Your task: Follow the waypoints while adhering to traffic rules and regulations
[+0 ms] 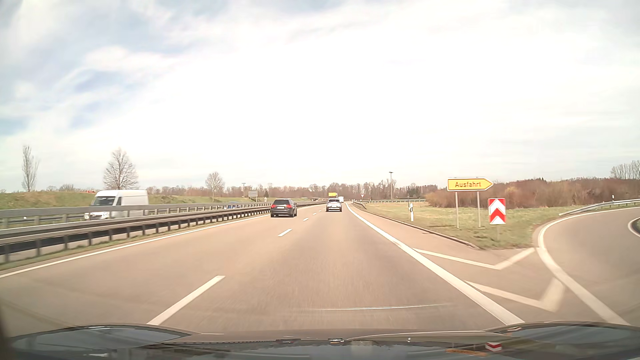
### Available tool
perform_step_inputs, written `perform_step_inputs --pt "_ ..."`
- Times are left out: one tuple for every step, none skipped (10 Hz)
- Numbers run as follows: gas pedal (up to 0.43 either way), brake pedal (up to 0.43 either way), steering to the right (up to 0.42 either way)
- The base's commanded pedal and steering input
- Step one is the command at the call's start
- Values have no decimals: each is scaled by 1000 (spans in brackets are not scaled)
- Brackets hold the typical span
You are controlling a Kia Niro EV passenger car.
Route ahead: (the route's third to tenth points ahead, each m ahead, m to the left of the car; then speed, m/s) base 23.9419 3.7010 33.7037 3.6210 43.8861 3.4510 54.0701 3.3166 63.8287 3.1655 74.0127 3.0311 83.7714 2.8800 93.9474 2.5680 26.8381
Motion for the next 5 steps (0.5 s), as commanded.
perform_step_inputs --pt "220 0 4" --pt "220 0 4" --pt "220 0 4" --pt "220 0 4" --pt "220 0 3"
